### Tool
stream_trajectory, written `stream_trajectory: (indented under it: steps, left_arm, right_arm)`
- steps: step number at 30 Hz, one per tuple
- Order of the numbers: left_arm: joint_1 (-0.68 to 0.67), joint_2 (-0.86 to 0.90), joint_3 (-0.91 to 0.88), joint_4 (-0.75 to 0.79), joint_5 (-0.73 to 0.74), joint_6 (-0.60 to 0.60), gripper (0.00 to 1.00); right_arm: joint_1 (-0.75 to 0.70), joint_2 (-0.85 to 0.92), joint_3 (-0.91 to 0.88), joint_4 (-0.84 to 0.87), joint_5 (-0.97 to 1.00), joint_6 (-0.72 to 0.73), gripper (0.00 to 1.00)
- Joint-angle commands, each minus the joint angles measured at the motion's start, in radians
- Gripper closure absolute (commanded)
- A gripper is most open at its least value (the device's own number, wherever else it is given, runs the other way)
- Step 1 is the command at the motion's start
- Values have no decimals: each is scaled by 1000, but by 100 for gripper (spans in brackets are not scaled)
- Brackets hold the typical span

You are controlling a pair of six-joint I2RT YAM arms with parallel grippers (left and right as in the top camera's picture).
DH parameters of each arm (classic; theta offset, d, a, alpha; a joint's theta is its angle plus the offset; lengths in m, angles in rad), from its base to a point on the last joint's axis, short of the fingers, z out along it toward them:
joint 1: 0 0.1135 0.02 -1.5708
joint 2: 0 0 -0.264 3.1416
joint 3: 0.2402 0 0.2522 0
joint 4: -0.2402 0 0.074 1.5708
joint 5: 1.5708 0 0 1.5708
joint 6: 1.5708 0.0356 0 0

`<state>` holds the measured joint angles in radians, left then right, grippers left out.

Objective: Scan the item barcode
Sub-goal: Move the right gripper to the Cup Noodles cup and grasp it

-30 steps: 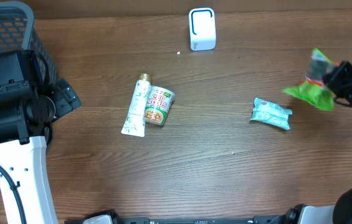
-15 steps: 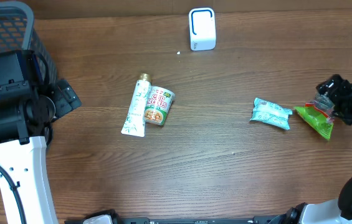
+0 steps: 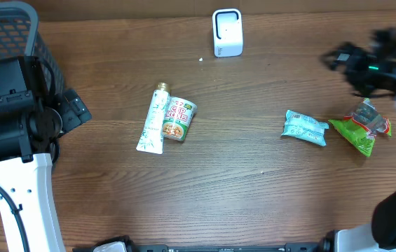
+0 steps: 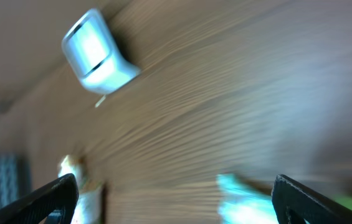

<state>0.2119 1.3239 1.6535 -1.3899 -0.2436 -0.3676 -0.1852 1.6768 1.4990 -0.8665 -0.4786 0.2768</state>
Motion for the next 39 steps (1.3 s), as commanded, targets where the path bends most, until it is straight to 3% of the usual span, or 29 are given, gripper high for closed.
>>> stream_trajectory:
  steps: [1, 9, 15, 26, 39]
  left_arm:
    - [3, -6, -1, 3, 0, -14, 0]
    - [3, -6, -1, 3, 1, -14, 0]
    - [3, -6, -1, 3, 1, -14, 0]
    - [3, -4, -1, 3, 0, -14, 0]
    - [3, -3, -1, 3, 1, -14, 0]
  right_arm:
    - [191, 14, 13, 50, -28, 42, 0]
    - [523, 116, 12, 260, -18, 126, 0]
    - [677, 216, 11, 308, 220, 462, 6]
    - [885, 349, 11, 461, 451, 463, 6]
    - [895, 402, 9, 383, 476, 452, 7]
